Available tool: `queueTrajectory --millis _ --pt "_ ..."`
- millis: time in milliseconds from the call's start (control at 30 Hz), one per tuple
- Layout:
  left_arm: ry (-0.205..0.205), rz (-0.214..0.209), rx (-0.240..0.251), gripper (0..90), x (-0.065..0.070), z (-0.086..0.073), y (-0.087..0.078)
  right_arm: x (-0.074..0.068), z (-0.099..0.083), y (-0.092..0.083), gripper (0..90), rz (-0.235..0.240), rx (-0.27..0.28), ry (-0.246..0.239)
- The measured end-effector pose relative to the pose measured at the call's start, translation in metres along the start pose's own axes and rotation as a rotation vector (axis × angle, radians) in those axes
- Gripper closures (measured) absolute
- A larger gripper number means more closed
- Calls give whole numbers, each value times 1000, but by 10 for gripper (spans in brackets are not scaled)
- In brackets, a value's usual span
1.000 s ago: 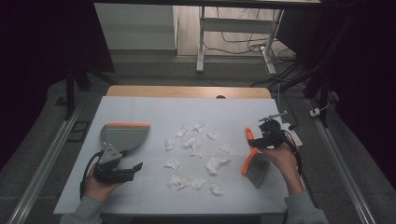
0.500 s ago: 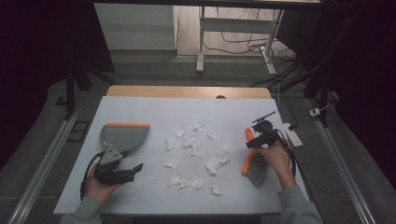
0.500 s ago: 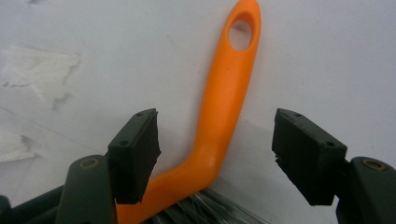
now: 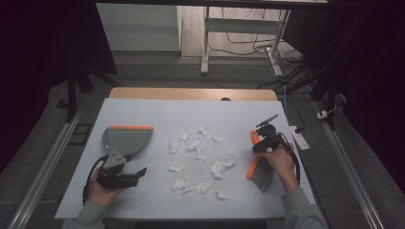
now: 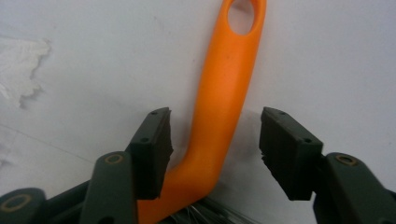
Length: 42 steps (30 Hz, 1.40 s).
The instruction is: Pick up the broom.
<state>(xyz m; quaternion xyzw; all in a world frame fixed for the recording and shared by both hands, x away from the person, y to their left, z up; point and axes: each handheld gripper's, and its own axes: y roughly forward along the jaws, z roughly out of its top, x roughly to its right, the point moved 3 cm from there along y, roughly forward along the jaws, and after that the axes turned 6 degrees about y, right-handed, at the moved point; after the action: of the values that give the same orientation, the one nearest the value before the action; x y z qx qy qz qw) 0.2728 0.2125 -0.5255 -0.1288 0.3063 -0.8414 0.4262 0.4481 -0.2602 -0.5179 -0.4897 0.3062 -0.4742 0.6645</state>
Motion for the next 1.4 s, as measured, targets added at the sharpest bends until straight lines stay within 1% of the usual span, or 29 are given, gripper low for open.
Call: queueTrajectory --millis 67,100,133,167,233,367,433,500,533,567,600,700,767,800,833,900,933,967,1000,1033,1100,1167,1233,1267,1300,1333,1400 --pt "1 0 1 231 0 0 0 -1 -1 1 485 4 -20 2" --pt "0 0 1 231 0 0 -1 -2 -1 1 504 3 -23 0" --pt "-1 -1 3 231 0 0 -1 -2 -1 1 504 3 -23 0" --pt "-2 0 3 231 -1 0 -1 -3 -1 0 536 2 -29 3" --pt "-3 2 5 231 -1 0 -1 -5 -2 0 565 5 -39 19" --pt "-4 1 6 232 -1 -1 -2 -6 -3 0 584 -5 -45 36" --pt "-5 0 6 232 -1 -1 -2 -8 -3 0 634 -4 -37 34" --pt "-4 0 5 233 0 -1 -2 -10 -3 0 686 -1 -32 20" --pt "-2 -1 5 232 0 -1 -2 -11 -3 0 694 -2 -29 15" --pt "-1 -2 5 232 1 -1 -2 -11 -3 0 694 -2 -29 15" --pt "-1 -2 6 232 1 -1 -2 -12 -4 0 696 -12 -24 8" --pt "-5 0 12 232 0 -1 -4 -12 -4 -1 699 -5 -26 4" --pt "-7 2 14 233 -1 -1 -4 -12 -5 -1 702 -10 -16 -26" --pt "-8 2 15 233 -1 -1 -4 -12 -5 -1 702 -10 -16 -26" --pt "-8 2 15 233 -1 -1 -4 -12 -5 -1 703 -1 -9 -40" --pt "-8 3 17 233 -1 -1 -4 -11 -6 -1 704 8 -4 -41" --pt "-9 3 18 233 -1 -1 -5 -10 -6 -1 704 19 5 -51" --pt "-10 3 18 233 -1 -1 -5 -9 -7 -2 704 32 12 -46" --pt "-11 2 18 233 -2 -1 -4 -6 -8 -3 704 41 21 -51" --pt "-13 2 17 234 -2 -1 -4 -5 -8 -5 705 42 30 -46" --pt "-16 3 15 234 -3 -2 -4 -1 -7 -12 705 33 84 -41" --pt "-18 3 16 234 -3 -2 -4 1 -6 -23 706 68 126 -37" --pt "-21 2 17 234 -3 -2 -4 4 -6 -33 706 76 174 -34" --pt "-21 2 18 234 -3 -1 -4 6 -6 -37 706 92 184 -34" --pt "-21 3 19 234 -3 -1 -4 6 -6 -37 706 92 184 -34" --pt "-19 3 20 235 -3 -1 -5 10 -7 -43 706 131 217 -30" --pt "-20 4 22 235 -3 -1 -5 12 -8 -50 707 129 267 -33"
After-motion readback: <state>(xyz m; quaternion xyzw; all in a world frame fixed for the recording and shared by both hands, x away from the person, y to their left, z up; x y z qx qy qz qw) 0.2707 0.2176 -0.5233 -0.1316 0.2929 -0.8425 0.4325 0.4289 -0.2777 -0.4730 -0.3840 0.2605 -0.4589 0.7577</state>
